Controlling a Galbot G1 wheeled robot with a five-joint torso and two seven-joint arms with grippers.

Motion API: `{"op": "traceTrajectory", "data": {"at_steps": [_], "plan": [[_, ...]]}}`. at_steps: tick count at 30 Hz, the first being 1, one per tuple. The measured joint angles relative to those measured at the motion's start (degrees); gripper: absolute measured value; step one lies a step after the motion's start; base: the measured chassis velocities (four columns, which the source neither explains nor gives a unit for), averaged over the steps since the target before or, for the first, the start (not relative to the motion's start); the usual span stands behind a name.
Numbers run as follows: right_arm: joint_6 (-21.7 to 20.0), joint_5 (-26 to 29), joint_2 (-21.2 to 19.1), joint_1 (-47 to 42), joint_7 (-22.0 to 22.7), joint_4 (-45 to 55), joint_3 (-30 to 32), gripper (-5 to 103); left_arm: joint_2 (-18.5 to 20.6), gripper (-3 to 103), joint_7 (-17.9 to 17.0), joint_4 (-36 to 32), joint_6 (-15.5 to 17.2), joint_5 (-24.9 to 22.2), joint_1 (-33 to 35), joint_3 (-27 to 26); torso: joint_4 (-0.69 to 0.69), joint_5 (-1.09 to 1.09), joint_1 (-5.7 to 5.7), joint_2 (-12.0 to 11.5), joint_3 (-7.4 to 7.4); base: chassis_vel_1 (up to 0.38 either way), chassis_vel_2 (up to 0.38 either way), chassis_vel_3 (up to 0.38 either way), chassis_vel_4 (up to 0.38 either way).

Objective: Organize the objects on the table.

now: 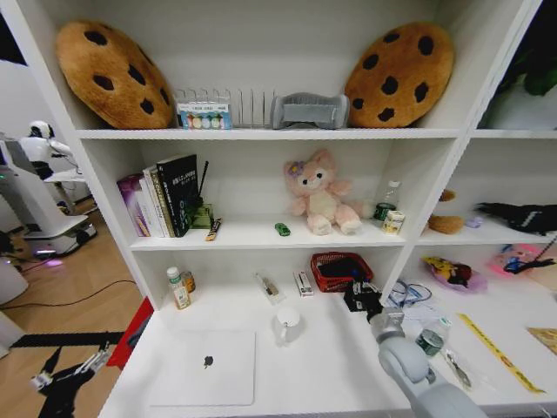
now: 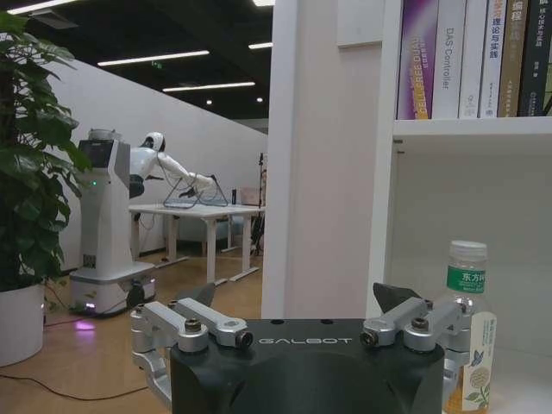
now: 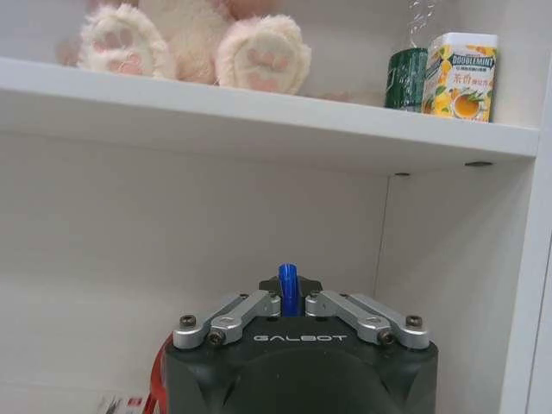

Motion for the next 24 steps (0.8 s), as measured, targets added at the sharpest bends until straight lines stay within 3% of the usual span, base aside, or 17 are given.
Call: {"op": "traceTrajectory", "data": {"at_steps": [24], "plan": [[1.90,0.59,-0.49,11.50,0.22,-13.70,-4.07,8,-0.05,100,-0.46,0.59,0.62,1.00,-1.18,0.70,0.00,0.00,0.00,0.00,0.00,0.000,0.000,0.000,0.000]]}}
